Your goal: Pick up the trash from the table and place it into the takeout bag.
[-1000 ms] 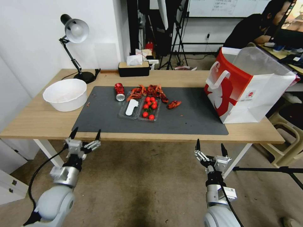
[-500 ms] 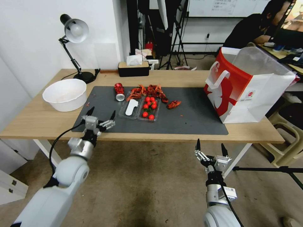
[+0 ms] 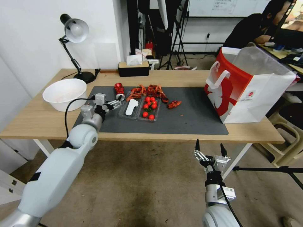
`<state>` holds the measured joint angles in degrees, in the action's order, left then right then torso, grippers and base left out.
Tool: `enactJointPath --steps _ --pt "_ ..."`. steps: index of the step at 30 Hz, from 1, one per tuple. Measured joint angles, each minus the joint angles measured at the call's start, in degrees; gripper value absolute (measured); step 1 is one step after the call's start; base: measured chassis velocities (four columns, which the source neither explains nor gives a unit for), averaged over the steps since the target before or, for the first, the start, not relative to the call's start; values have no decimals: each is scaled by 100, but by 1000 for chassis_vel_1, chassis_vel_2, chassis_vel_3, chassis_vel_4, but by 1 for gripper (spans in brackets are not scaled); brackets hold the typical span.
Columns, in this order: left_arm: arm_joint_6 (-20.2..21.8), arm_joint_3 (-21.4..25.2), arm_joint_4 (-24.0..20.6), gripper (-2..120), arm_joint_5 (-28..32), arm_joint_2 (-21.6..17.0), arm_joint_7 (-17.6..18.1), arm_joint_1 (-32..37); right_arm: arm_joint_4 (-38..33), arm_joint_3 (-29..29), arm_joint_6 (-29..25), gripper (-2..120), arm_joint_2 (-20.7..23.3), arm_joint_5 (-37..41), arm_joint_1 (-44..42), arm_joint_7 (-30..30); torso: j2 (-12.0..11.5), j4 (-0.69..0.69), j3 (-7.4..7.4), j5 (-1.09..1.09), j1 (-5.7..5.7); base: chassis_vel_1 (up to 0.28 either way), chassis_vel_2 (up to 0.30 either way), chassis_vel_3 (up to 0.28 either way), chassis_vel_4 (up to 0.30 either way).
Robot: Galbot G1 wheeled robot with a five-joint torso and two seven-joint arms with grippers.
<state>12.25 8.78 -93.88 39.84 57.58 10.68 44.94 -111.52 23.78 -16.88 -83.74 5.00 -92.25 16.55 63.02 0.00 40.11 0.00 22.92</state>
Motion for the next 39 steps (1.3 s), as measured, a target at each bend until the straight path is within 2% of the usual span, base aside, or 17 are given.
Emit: enactJointPath --steps 2,6,8,22,31,39 --pt "102 -52 39 100 94 19 67 -71 0 1 0 100 -2 -1 2 0 0 0 0 0 0 0 0 0 0" --pt "567 -365 454 100 512 206 373 -595 9 13 0 100 -15 -7 4 -3 0 -1 -1 1 0 0 0 0 0" --pt "613 -437 573 100 538 255 408 -704 10 25 0 100 -16 -7 2 -3 0 0 0 1 0 0 0 0 0" --pt "626 -945 1571 100 302 529 496 -1510 5 115 0 100 -19 0 -6 -1 0 0 0 1 0 0 0 0 0" --pt "627 -984 1844 99 193 577 489 -1625 7 130 -5 100 -21 8 -1 1 1 0 0 0 0 0 0 0 0" --pt "636 -1017 1949 78 139 579 470 -1668 8 129 -9 100 -24 12 4 3 1 0 -1 0 -1 0 0 0 0"
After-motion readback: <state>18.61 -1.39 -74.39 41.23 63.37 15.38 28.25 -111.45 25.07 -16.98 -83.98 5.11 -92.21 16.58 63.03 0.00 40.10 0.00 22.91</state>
